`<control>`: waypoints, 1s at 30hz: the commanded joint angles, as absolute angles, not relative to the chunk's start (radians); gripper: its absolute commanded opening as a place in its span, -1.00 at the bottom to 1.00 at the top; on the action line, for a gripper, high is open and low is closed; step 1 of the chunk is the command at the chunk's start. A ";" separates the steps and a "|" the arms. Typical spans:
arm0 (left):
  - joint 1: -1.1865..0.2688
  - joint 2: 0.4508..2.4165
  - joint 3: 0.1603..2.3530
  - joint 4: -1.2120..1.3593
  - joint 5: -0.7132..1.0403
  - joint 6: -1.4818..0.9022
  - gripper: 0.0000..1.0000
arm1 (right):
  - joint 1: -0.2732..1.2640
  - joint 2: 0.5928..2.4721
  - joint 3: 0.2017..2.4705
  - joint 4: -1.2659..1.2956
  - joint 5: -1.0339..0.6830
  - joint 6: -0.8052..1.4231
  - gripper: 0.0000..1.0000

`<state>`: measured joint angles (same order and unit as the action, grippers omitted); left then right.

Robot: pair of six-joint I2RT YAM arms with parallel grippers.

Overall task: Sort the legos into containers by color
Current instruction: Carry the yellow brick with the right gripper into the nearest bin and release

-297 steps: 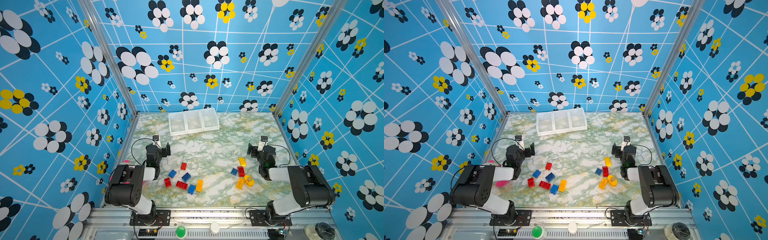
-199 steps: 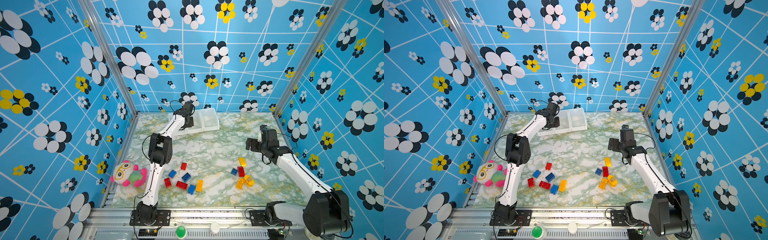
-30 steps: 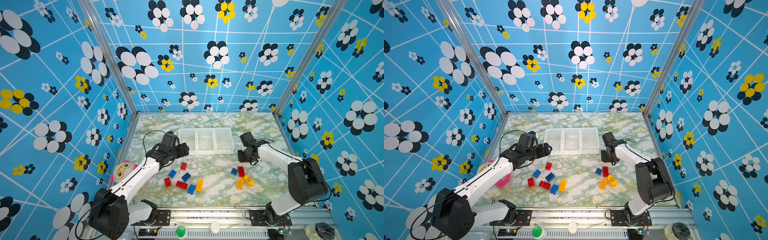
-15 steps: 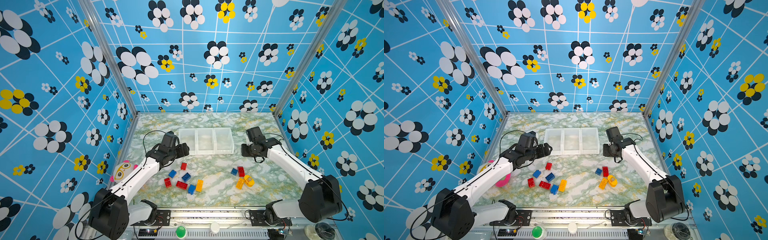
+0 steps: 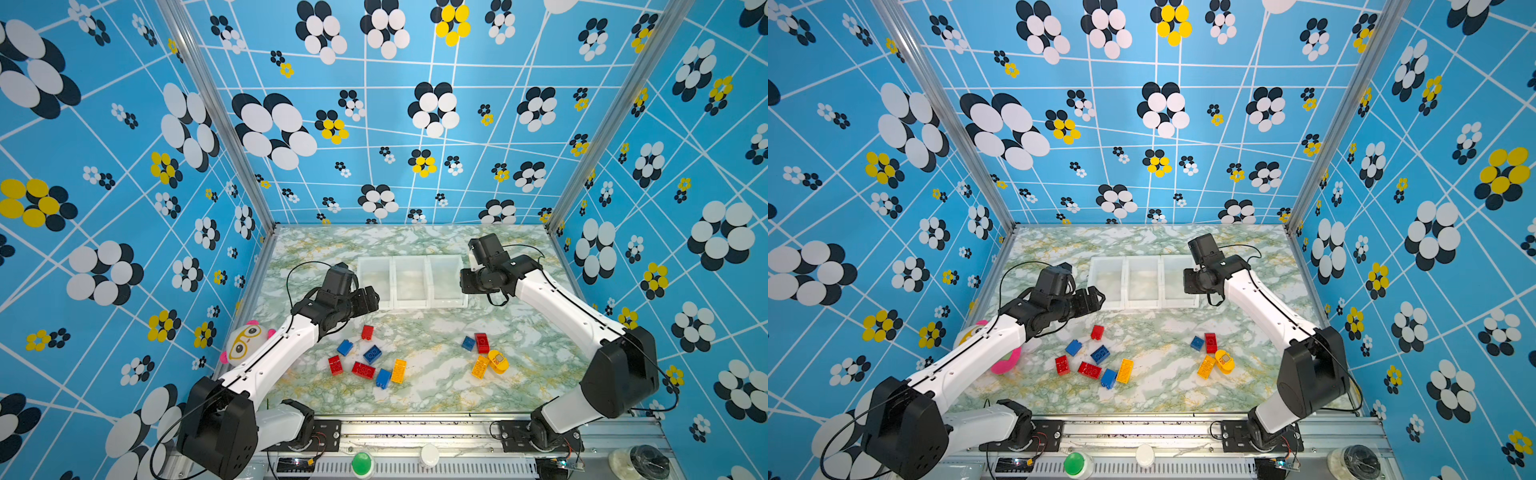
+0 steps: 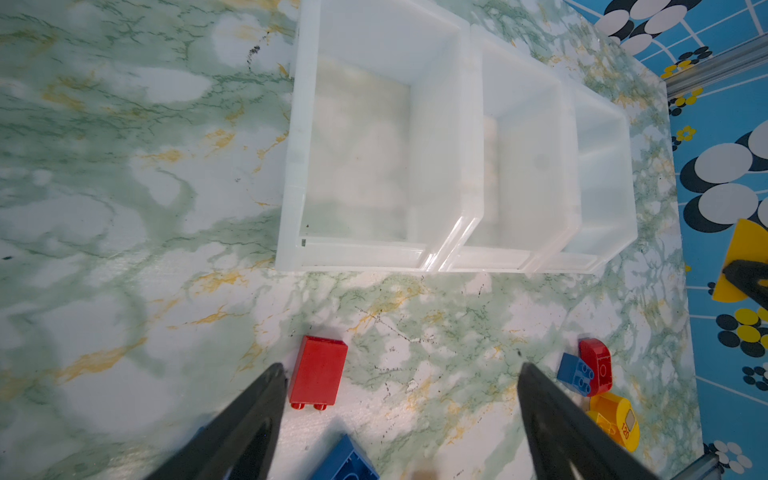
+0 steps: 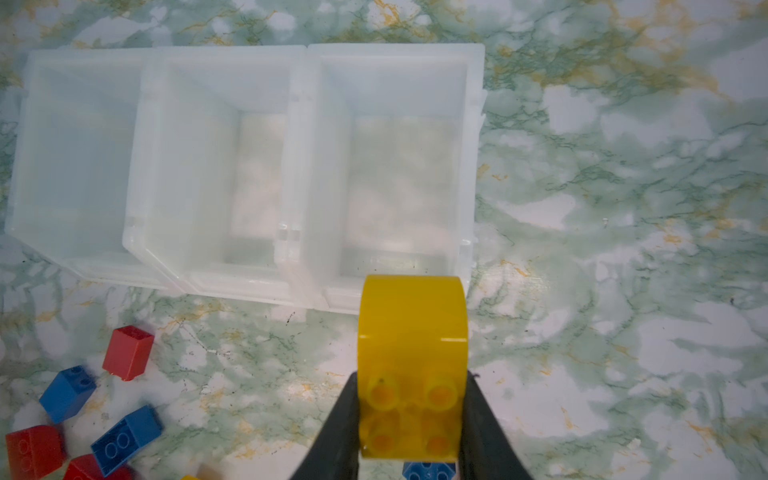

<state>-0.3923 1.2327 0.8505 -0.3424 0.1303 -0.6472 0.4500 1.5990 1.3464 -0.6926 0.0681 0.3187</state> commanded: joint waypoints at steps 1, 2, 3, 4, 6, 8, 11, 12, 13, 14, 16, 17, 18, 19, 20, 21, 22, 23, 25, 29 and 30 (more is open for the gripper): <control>-0.380 1.194 0.828 -0.342 0.149 -0.654 0.77 | 0.467 1.672 1.410 -0.681 0.067 0.309 -0.77; -0.378 1.192 0.827 -0.343 0.149 -0.654 0.77 | 0.469 1.695 1.424 -0.679 0.067 0.307 -0.77; -0.378 1.190 0.827 -0.345 0.152 -0.654 0.77 | 0.471 1.719 1.440 -0.677 0.070 0.303 -0.77; -0.375 1.187 0.825 -0.347 0.151 -0.654 0.78 | 0.471 1.744 1.452 -0.674 0.073 0.299 -0.77; -0.374 1.182 0.825 -0.350 0.153 -0.654 0.77 | 0.472 1.783 1.473 -0.671 0.081 0.292 -0.77; -0.370 1.180 0.825 -0.353 0.153 -0.652 0.78 | 0.471 1.817 1.490 -0.667 0.086 0.286 -0.77; -0.365 1.176 0.822 -0.356 0.155 -0.651 0.78 | 0.471 1.865 1.508 -0.661 0.089 0.282 -0.77; -0.364 1.174 0.822 -0.355 0.157 -0.651 0.78 | 0.472 1.881 1.517 -0.658 0.087 0.282 -0.77; -0.362 1.175 0.821 -0.354 0.157 -0.651 0.78 | 0.471 1.896 1.522 -0.657 0.087 0.282 -0.77; -0.361 1.175 0.820 -0.354 0.159 -0.652 0.78 | 0.471 1.907 1.528 -0.656 0.089 0.281 -0.77; -0.361 1.175 0.819 -0.354 0.161 -0.651 0.78 | 0.471 1.928 1.538 -0.652 0.092 0.285 -0.77; -0.359 1.173 0.821 -0.353 0.161 -0.651 0.78 | 0.472 1.936 1.541 -0.649 0.092 0.287 -0.76; -0.359 1.174 0.821 -0.354 0.161 -0.652 0.78 | 0.472 1.942 1.545 -0.648 0.092 0.288 -0.77; -0.359 1.173 0.821 -0.354 0.162 -0.651 0.79 | 0.471 1.950 1.549 -0.648 0.092 0.291 -0.75; -0.360 1.172 0.822 -0.354 0.162 -0.651 0.79 | 0.471 1.956 1.554 -0.648 0.091 0.292 -0.74; -0.358 1.172 0.822 -0.354 0.163 -0.652 0.79 | 0.472 1.960 1.557 -0.648 0.091 0.292 -0.72; -0.358 1.173 0.822 -0.354 0.164 -0.650 0.79 | 0.472 1.966 1.560 -0.647 0.089 0.293 -0.68; -0.358 1.173 0.822 -0.354 0.163 -0.651 0.79 | 0.472 1.969 1.562 -0.648 0.089 0.295 -0.61; -0.357 1.173 0.821 -0.353 0.163 -0.651 0.79 | 0.471 1.976 1.562 -0.647 0.089 0.297 -0.47; -0.357 1.172 0.819 -0.350 0.166 -0.654 0.80 | 0.472 1.979 1.563 -0.649 0.089 0.298 -0.23; -0.356 1.172 0.819 -0.349 0.166 -0.654 0.79 | 0.472 1.977 1.564 -0.649 0.089 0.300 -0.20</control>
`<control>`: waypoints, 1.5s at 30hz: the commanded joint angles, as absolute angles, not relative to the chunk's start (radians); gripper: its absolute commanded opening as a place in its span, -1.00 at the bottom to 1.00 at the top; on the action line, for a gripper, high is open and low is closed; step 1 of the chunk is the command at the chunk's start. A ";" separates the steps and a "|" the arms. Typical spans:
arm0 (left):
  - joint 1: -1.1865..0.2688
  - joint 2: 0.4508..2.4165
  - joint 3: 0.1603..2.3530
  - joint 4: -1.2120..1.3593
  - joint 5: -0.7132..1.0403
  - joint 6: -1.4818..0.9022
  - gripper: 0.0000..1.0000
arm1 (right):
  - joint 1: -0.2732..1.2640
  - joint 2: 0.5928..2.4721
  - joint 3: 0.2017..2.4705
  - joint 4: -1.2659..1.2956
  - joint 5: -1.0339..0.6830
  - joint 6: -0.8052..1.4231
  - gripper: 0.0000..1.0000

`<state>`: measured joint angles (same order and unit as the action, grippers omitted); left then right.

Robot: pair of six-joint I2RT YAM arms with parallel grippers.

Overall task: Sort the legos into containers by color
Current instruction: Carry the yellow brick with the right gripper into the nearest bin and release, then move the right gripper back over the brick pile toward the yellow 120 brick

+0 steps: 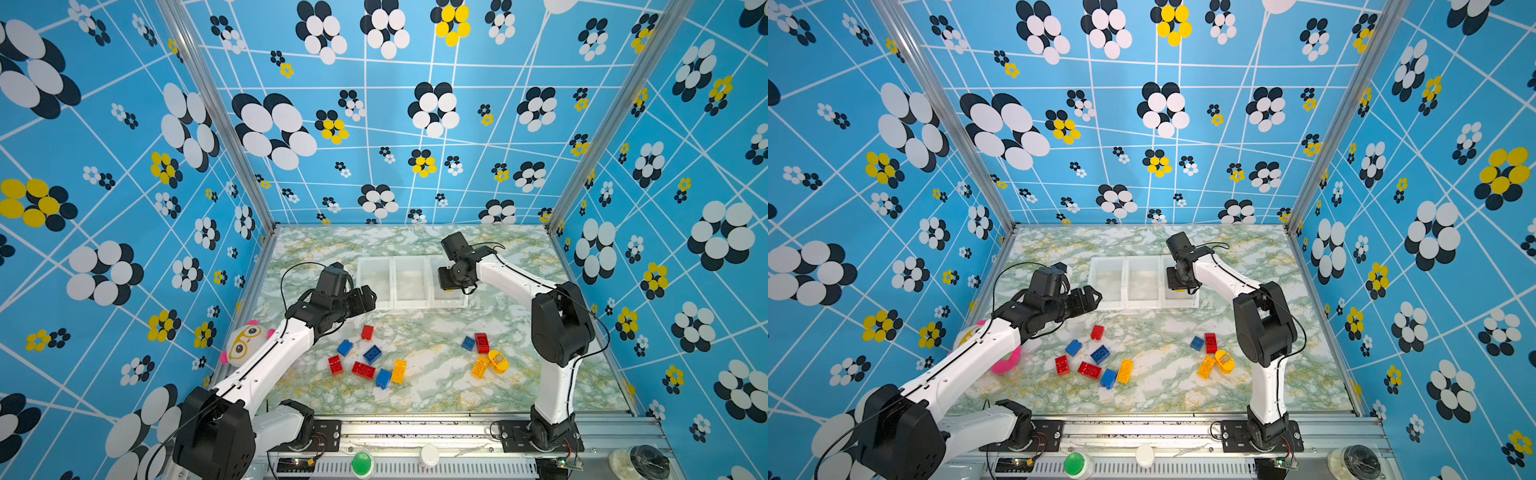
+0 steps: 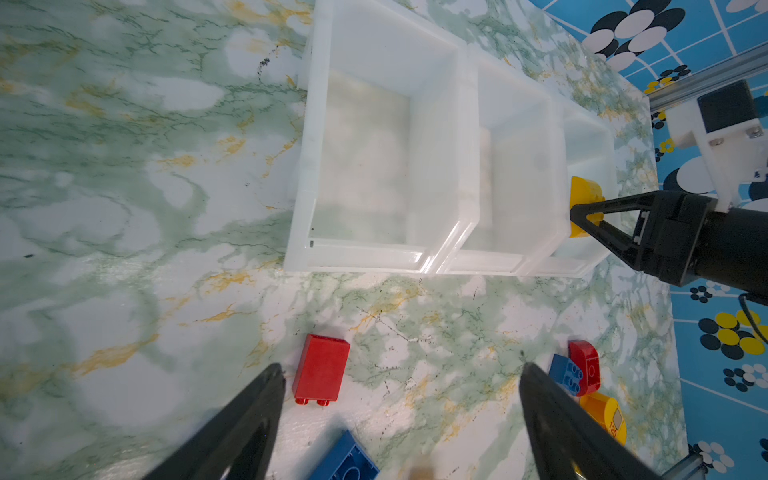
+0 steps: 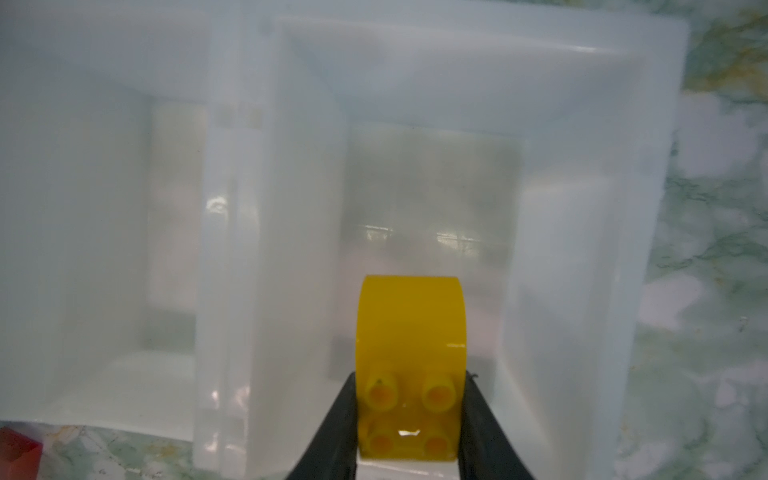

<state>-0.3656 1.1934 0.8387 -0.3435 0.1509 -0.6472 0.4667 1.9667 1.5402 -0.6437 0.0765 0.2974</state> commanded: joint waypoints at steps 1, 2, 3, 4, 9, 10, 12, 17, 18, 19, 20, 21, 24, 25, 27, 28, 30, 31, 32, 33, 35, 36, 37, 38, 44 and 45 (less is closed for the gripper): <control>-0.356 1.171 0.819 -0.350 0.166 -0.654 0.80 | 0.472 1.977 1.564 -0.650 0.088 0.300 -0.16; -0.356 1.170 0.819 -0.350 0.166 -0.655 0.80 | 0.471 1.976 1.562 -0.650 0.089 0.300 -0.14; -0.356 1.170 0.820 -0.350 0.166 -0.655 0.80 | 0.471 1.974 1.562 -0.653 0.089 0.299 -0.13; -0.357 1.169 0.819 -0.350 0.167 -0.656 0.80 | 0.472 1.972 1.562 -0.654 0.086 0.299 -0.09; -0.356 1.166 0.818 -0.349 0.168 -0.656 0.80 | 0.472 1.953 1.552 -0.657 0.083 0.304 -0.06; -0.356 1.167 0.818 -0.350 0.168 -0.656 0.80 | 0.472 1.945 1.548 -0.659 0.081 0.306 -0.05; -0.356 1.164 0.817 -0.350 0.169 -0.655 0.80 | 0.472 1.924 1.537 -0.661 0.081 0.310 -0.05; -0.355 1.162 0.819 -0.351 0.172 -0.654 0.81 | 0.473 1.834 1.480 -0.673 0.078 0.318 0.05; -0.356 1.162 0.819 -0.349 0.170 -0.655 0.81 | 0.473 1.809 1.463 -0.679 0.077 0.319 0.08; -0.356 1.162 0.818 -0.349 0.173 -0.654 0.81 | 0.473 1.783 1.446 -0.683 0.075 0.320 0.09; -0.356 1.163 0.816 -0.348 0.174 -0.655 0.81 | 0.473 1.763 1.427 -0.686 0.074 0.322 0.12; -0.356 1.163 0.816 -0.346 0.174 -0.656 0.81 | 0.474 1.735 1.407 -0.691 0.074 0.323 0.13; -0.356 1.161 0.813 -0.342 0.175 -0.657 0.81 | 0.473 1.659 1.341 -0.710 0.072 0.329 0.19; -0.357 1.160 0.813 -0.341 0.176 -0.658 0.81 | 0.474 1.633 1.317 -0.717 0.071 0.333 0.20; -0.356 1.159 0.813 -0.341 0.178 -0.658 0.81 | 0.473 1.580 1.267 -0.734 0.073 0.341 0.23; -0.356 1.158 0.813 -0.340 0.179 -0.657 0.81 | 0.474 1.550 1.240 -0.745 0.076 0.347 0.26; -0.356 1.157 0.813 -0.342 0.181 -0.657 0.81 | 0.472 1.494 1.183 -0.762 0.081 0.364 0.30; -0.357 1.155 0.813 -0.342 0.181 -0.657 0.81 | 0.474 1.461 1.150 -0.773 0.083 0.377 0.33; -0.356 1.154 0.813 -0.342 0.183 -0.658 0.81 | 0.473 1.428 1.116 -0.784 0.084 0.389 0.36; -0.356 1.153 0.813 -0.342 0.183 -0.657 0.81 | 0.472 1.400 1.089 -0.794 0.087 0.403 0.38; -0.356 1.150 0.812 -0.342 0.185 -0.657 0.81 | 0.474 1.344 1.023 -0.823 0.091 0.441 0.41; -0.356 1.150 0.812 -0.343 0.186 -0.657 0.81 | 0.474 1.318 0.998 -0.836 0.089 0.459 0.42; -0.357 1.149 0.811 -0.343 0.186 -0.656 0.81 | 0.474 1.289 0.967 -0.849 0.085 0.480 0.42; -0.356 1.150 0.811 -0.343 0.187 -0.655 0.82 | 0.474 1.267 0.942 -0.859 0.082 0.496 0.42; -0.356 1.152 0.810 -0.342 0.190 -0.655 0.82 | 0.474 1.158 0.819 -0.937 0.098 0.559 0.48; -0.357 1.152 0.810 -0.342 0.190 -0.654 0.82 | 0.474 1.146 0.805 -0.934 0.093 0.569 0.48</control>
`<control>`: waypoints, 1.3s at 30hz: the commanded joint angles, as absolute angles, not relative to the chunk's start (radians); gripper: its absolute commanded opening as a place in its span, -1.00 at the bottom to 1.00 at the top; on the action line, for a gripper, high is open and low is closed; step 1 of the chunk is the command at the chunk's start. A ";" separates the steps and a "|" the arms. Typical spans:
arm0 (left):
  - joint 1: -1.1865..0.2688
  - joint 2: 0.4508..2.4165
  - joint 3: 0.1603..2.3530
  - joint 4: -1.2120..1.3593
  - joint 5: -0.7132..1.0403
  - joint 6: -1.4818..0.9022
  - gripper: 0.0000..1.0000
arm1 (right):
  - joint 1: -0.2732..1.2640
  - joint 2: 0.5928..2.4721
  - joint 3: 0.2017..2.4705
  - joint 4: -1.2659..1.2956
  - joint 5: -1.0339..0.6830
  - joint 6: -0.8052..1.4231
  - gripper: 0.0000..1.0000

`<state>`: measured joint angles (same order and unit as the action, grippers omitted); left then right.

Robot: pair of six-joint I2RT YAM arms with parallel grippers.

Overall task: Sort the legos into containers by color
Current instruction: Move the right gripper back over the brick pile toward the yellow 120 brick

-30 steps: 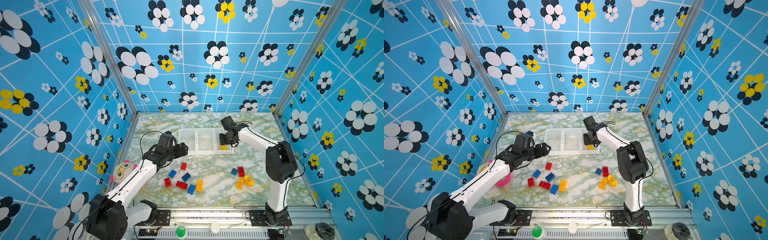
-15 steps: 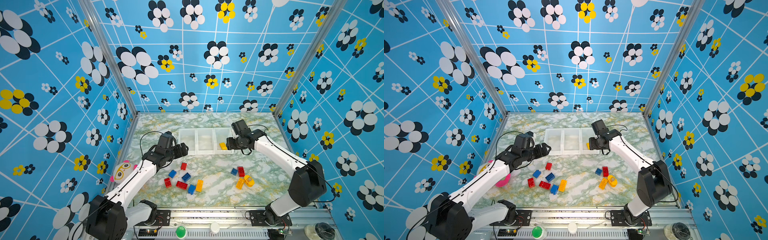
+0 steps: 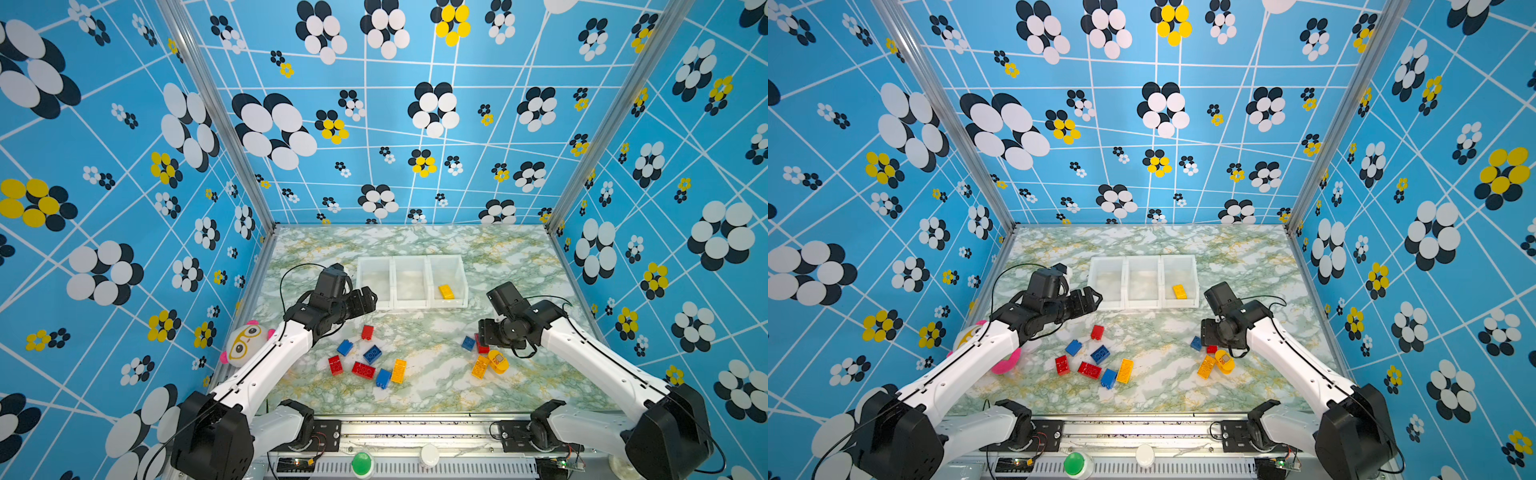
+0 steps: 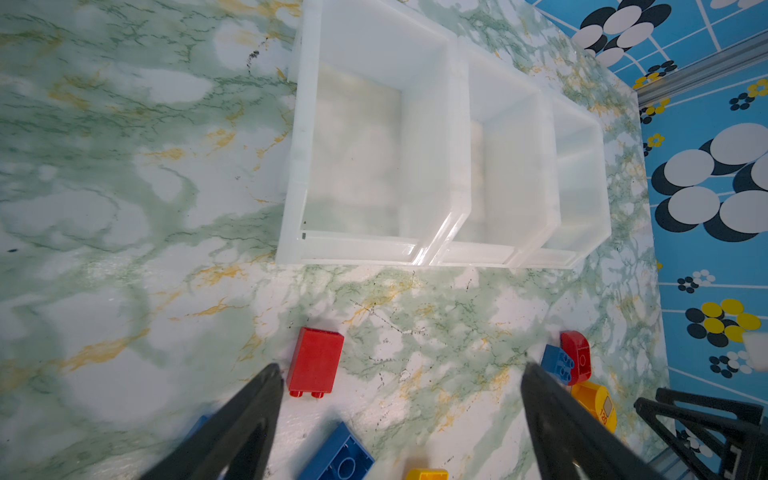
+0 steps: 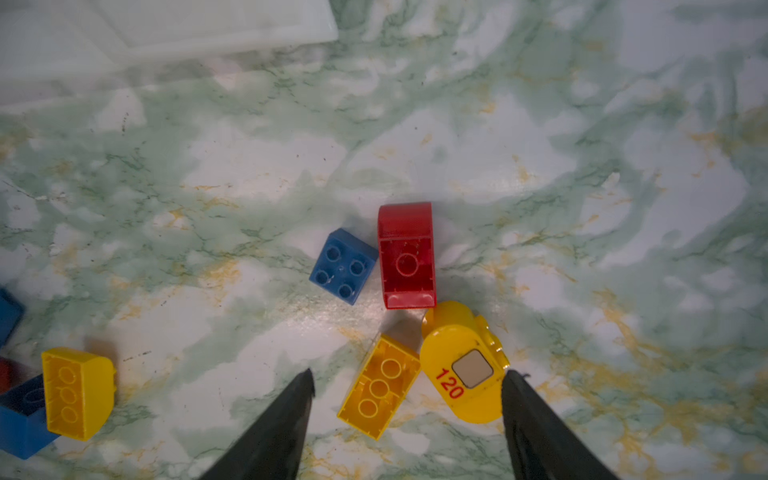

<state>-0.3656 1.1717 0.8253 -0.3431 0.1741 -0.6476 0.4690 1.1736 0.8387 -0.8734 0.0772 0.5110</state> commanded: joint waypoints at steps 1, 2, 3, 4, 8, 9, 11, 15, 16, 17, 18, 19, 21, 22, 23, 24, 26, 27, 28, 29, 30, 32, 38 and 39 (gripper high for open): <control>-0.358 1.154 0.810 -0.341 0.191 -0.655 0.82 | 0.477 1.140 0.802 -0.929 0.086 0.575 0.49; -0.358 1.155 0.810 -0.339 0.190 -0.656 0.82 | 0.477 1.140 0.802 -0.935 0.096 0.585 0.52; -0.357 1.157 0.810 -0.339 0.190 -0.655 0.82 | 0.477 1.147 0.802 -0.948 0.115 0.596 0.55; -0.359 1.157 0.810 -0.339 0.191 -0.657 0.82 | 0.477 1.156 0.800 -0.956 0.135 0.608 0.56; -0.362 1.157 0.813 -0.339 0.190 -0.658 0.83 | 0.477 1.173 0.756 -0.939 0.157 0.663 0.62; -0.364 1.157 0.815 -0.339 0.191 -0.659 0.83 | 0.476 1.172 0.745 -0.929 0.162 0.674 0.62; -0.364 1.158 0.815 -0.341 0.191 -0.657 0.83 | 0.477 1.173 0.726 -0.911 0.174 0.694 0.62; -0.365 1.162 0.817 -0.337 0.193 -0.659 0.83 | 0.477 1.189 0.708 -0.887 0.187 0.715 0.63; -0.365 1.163 0.816 -0.336 0.193 -0.659 0.83 | 0.477 1.194 0.706 -0.882 0.186 0.715 0.63; -0.365 1.163 0.818 -0.336 0.193 -0.659 0.83 | 0.477 1.199 0.702 -0.875 0.185 0.715 0.63; -0.365 1.163 0.818 -0.336 0.194 -0.659 0.83 | 0.477 1.204 0.699 -0.866 0.182 0.713 0.63; -0.365 1.163 0.816 -0.334 0.194 -0.658 0.83 | 0.477 1.209 0.699 -0.857 0.177 0.709 0.63; -0.365 1.163 0.814 -0.334 0.194 -0.660 0.83 | 0.477 1.216 0.696 -0.846 0.165 0.704 0.63; -0.366 1.163 0.813 -0.334 0.193 -0.658 0.83 | 0.477 1.220 0.696 -0.846 0.162 0.702 0.63; -0.365 1.161 0.813 -0.333 0.194 -0.659 0.83 | 0.477 1.222 0.697 -0.846 0.163 0.701 0.63; -0.365 1.161 0.811 -0.333 0.193 -0.659 0.83 | 0.478 1.223 0.695 -0.846 0.168 0.700 0.63; -0.366 1.161 0.810 -0.333 0.193 -0.658 0.84 | 0.477 1.225 0.690 -0.856 0.189 0.702 0.63; -0.366 1.161 0.811 -0.333 0.195 -0.659 0.84 | 0.477 1.226 0.689 -0.862 0.199 0.708 0.63; -0.366 1.161 0.812 -0.333 0.193 -0.659 0.84 | 0.477 1.227 0.687 -0.867 0.208 0.713 0.63; -0.365 1.163 0.811 -0.333 0.193 -0.658 0.84 | 0.477 1.228 0.683 -0.867 0.211 0.718 0.64; -0.365 1.164 0.811 -0.331 0.193 -0.659 0.84 | 0.477 1.229 0.682 -0.864 0.212 0.722 0.63; -0.365 1.165 0.811 -0.330 0.195 -0.659 0.84 | 0.477 1.233 0.677 -0.854 0.212 0.726 0.63; -0.365 1.163 0.814 -0.331 0.195 -0.657 0.84 | 0.474 1.264 0.684 -0.859 0.231 0.740 0.61; -0.365 1.162 0.814 -0.334 0.195 -0.657 0.84 | 0.473 1.260 0.683 -0.859 0.237 0.744 0.61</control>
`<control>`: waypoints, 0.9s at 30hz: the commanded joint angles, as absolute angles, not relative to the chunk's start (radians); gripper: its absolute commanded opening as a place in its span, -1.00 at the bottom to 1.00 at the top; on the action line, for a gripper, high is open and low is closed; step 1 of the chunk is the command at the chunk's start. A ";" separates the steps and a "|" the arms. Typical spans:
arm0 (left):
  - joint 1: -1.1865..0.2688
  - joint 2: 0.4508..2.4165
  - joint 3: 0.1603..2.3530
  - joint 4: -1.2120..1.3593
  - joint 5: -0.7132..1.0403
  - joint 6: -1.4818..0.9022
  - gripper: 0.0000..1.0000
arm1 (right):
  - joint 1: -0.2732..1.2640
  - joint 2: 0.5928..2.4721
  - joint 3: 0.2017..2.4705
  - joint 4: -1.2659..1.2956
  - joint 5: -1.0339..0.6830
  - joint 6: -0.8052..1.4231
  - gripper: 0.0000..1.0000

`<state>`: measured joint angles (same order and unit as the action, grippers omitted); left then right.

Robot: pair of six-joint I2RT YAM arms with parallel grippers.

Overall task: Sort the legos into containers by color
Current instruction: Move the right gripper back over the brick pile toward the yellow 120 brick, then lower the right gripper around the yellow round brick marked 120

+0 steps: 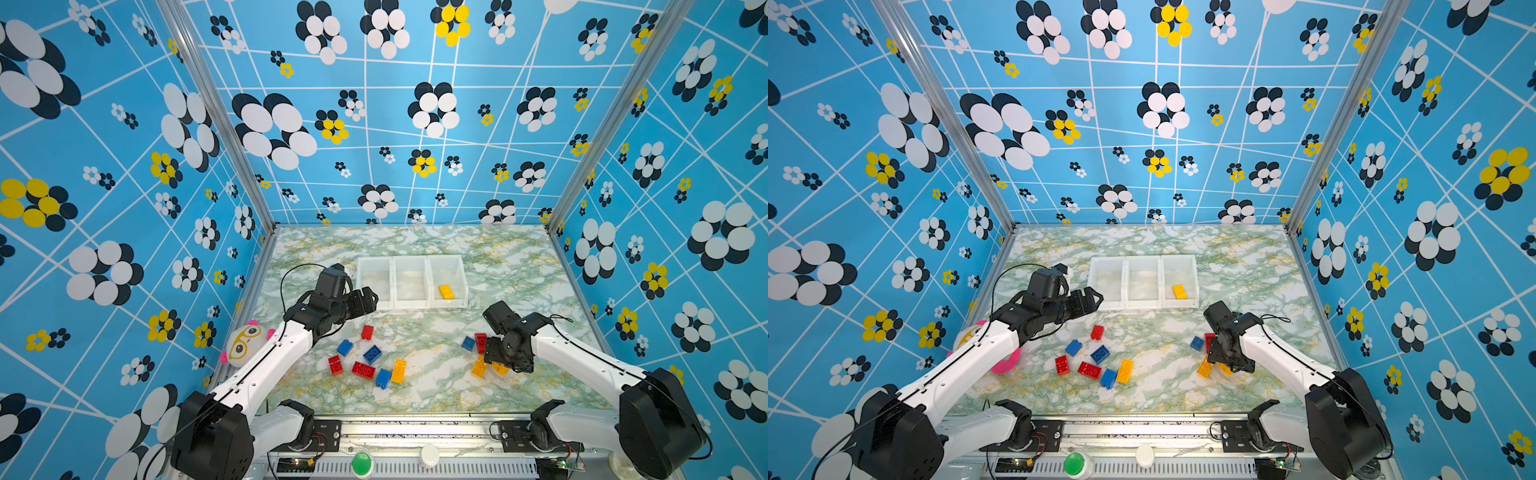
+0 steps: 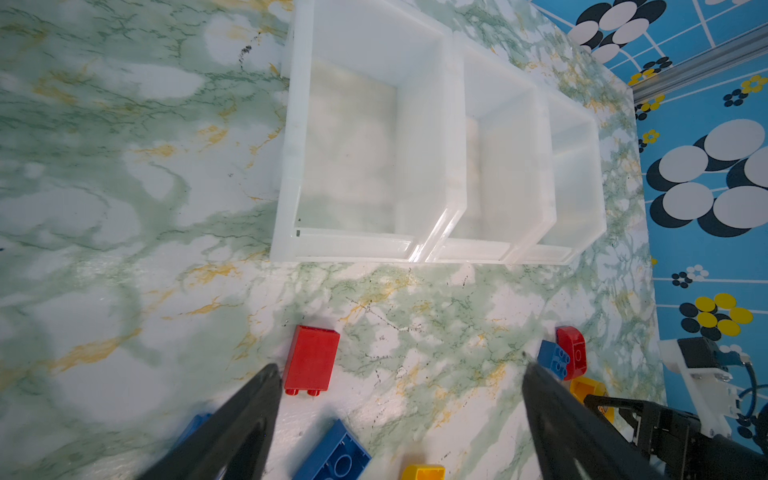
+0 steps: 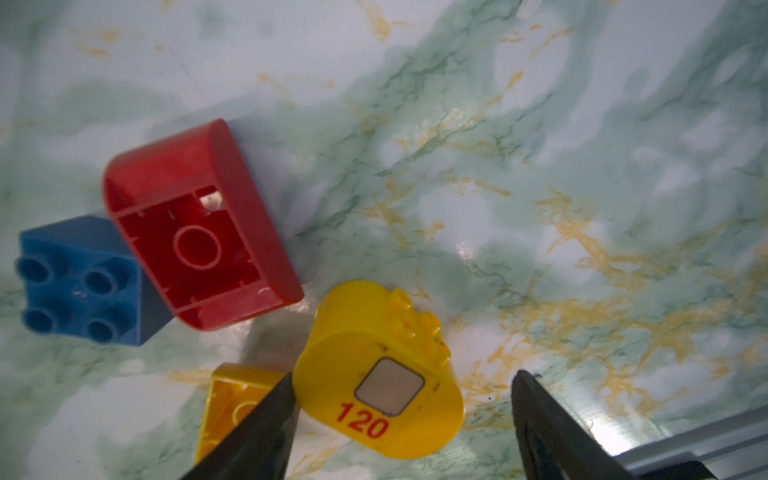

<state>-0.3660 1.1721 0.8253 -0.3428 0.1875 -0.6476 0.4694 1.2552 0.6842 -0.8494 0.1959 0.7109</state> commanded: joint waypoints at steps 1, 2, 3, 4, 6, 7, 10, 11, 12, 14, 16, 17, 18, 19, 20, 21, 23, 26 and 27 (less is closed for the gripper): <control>-0.365 1.161 0.815 -0.335 0.194 -0.657 0.84 | 0.471 1.251 0.677 -0.854 0.241 0.749 0.60; -0.366 1.159 0.815 -0.339 0.194 -0.655 0.84 | 0.470 1.242 0.672 -0.846 0.241 0.751 0.59; -0.366 1.157 0.815 -0.340 0.194 -0.655 0.84 | 0.468 1.236 0.666 -0.835 0.238 0.752 0.58; -0.365 1.154 0.814 -0.342 0.192 -0.655 0.84 | 0.468 1.233 0.659 -0.821 0.229 0.752 0.58; -0.365 1.153 0.811 -0.339 0.190 -0.654 0.84 | 0.466 1.248 0.662 -0.811 0.210 0.744 0.58; -0.365 1.155 0.808 -0.335 0.191 -0.655 0.85 | 0.466 1.261 0.665 -0.810 0.200 0.738 0.58; -0.365 1.166 0.812 -0.330 0.198 -0.658 0.84 | 0.466 1.298 0.669 -0.802 0.165 0.724 0.57; -0.366 1.170 0.816 -0.328 0.198 -0.658 0.84 | 0.466 1.306 0.668 -0.797 0.155 0.721 0.57; -0.365 1.170 0.819 -0.328 0.199 -0.658 0.84 | 0.466 1.310 0.666 -0.792 0.149 0.720 0.56; -0.365 1.171 0.825 -0.329 0.198 -0.657 0.85 | 0.466 1.310 0.663 -0.786 0.140 0.717 0.55; -0.365 1.171 0.829 -0.334 0.197 -0.655 0.85 | 0.465 1.306 0.659 -0.785 0.135 0.715 0.54; -0.366 1.172 0.831 -0.334 0.197 -0.655 0.85 | 0.466 1.304 0.658 -0.785 0.136 0.713 0.53; -0.365 1.172 0.831 -0.335 0.197 -0.655 0.84 | 0.466 1.304 0.657 -0.786 0.135 0.711 0.51; -0.365 1.171 0.831 -0.336 0.197 -0.656 0.85 | 0.466 1.304 0.657 -0.786 0.132 0.709 0.50; -0.365 1.170 0.830 -0.335 0.197 -0.656 0.84 | 0.466 1.304 0.654 -0.786 0.132 0.708 0.49; -0.365 1.170 0.830 -0.334 0.197 -0.656 0.84 | 0.466 1.305 0.654 -0.785 0.130 0.707 0.48; -0.365 1.170 0.828 -0.333 0.198 -0.657 0.85 | 0.466 1.304 0.653 -0.786 0.127 0.704 0.48; -0.365 1.168 0.829 -0.336 0.196 -0.659 0.85 | 0.466 1.303 0.652 -0.787 0.129 0.701 0.47; -0.366 1.167 0.830 -0.337 0.196 -0.658 0.85 | 0.466 1.304 0.651 -0.788 0.129 0.700 0.47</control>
<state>-0.3660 1.1721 0.8257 -0.3428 0.1879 -0.6476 0.4683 1.3098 0.6659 -0.7769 0.1398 0.7177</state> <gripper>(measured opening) 0.924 0.737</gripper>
